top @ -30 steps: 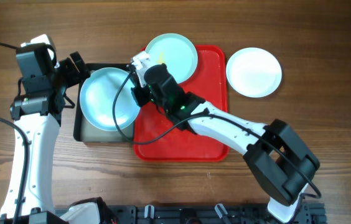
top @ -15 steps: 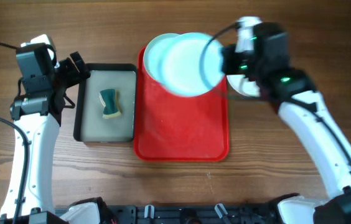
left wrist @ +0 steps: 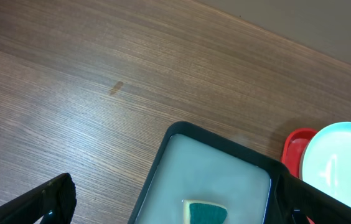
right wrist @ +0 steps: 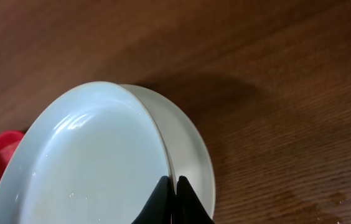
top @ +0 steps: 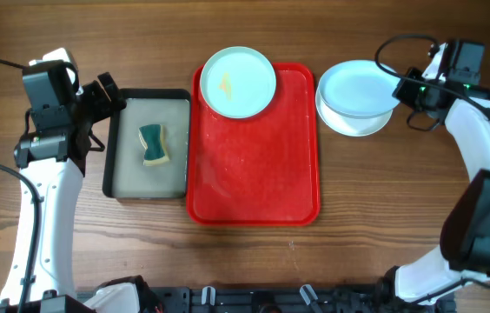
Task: Clean dirty plates on tray and stack at the side
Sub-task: 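Carry the light-blue plate right and stack it on the white plate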
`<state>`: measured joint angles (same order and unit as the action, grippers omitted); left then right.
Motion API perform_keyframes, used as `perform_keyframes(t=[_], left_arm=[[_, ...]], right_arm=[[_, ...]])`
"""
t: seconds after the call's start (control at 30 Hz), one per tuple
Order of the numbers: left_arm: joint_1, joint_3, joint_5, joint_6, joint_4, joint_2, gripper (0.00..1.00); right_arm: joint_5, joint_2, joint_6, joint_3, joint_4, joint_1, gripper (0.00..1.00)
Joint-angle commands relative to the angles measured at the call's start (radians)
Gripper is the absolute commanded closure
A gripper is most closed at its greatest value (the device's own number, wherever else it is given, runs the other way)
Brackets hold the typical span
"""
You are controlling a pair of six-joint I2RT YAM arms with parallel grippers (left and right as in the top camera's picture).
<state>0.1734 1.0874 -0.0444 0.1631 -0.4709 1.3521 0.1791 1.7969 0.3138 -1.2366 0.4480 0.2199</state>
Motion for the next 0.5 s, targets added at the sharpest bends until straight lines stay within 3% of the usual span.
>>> perform_keyframes(t=[0.0, 0.23, 0.47], left_arm=[[0.005, 0.006, -0.006, 0.009, 0.002, 0.004, 0.0], [0.005, 0.006, -0.006, 0.009, 0.002, 0.004, 0.0], [0.005, 0.006, -0.006, 0.009, 0.002, 0.004, 0.0]], right_arm=[[-0.006, 0.08, 0.002, -0.002, -0.006, 0.005, 0.96], [-0.029, 0.118, 0.001, -0.001, 0.003, 0.005, 0.95], [0.013, 0.118, -0.005, -0.001, 0.064, 0.004, 0.59]])
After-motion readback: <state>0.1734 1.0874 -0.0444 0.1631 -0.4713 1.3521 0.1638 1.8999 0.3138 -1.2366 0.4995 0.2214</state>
